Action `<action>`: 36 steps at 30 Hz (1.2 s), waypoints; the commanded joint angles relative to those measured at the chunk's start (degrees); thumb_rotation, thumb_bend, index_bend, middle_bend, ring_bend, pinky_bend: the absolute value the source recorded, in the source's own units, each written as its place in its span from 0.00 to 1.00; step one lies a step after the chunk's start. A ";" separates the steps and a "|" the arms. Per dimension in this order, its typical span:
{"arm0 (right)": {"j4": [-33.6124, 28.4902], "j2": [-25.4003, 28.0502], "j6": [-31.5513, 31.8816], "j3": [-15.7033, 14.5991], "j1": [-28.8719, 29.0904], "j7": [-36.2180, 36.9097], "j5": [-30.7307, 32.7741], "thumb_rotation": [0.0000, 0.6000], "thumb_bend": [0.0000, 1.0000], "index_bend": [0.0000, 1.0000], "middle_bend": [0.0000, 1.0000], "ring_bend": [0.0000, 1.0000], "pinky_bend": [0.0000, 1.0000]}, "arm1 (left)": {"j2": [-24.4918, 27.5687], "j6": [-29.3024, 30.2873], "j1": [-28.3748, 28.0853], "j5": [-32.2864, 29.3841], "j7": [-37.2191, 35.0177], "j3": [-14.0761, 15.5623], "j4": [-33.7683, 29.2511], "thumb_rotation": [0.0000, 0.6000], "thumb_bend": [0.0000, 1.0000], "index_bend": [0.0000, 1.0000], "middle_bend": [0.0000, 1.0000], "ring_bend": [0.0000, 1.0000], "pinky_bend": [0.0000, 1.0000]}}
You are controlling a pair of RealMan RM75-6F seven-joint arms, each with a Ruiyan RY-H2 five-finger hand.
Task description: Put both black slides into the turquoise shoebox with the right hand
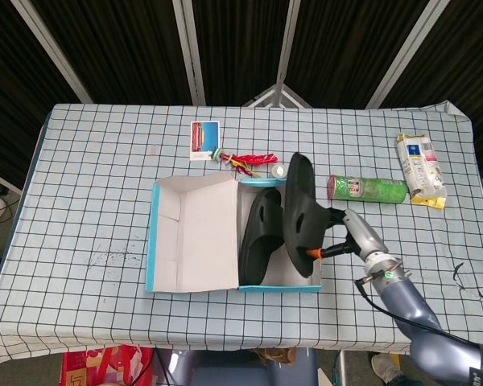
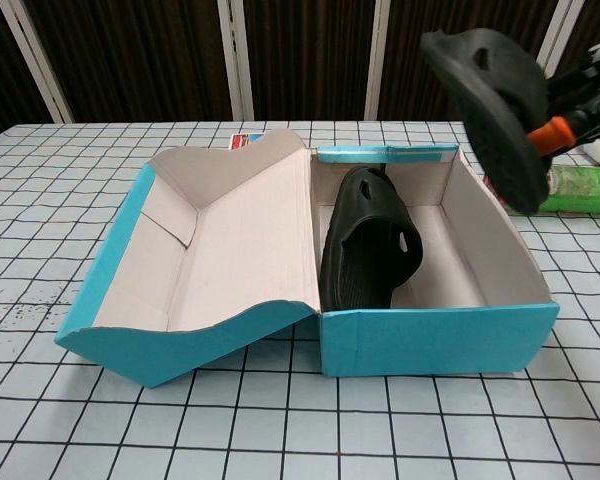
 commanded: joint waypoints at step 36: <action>6.74 -5.90 -7.12 -8.12 17.56 -3.33 25.03 1.00 0.50 0.50 0.50 0.33 0.10 | 0.22 -0.19 0.09 0.06 -0.97 0.01 0.31 1.00 0.37 0.08 0.00 0.00 0.09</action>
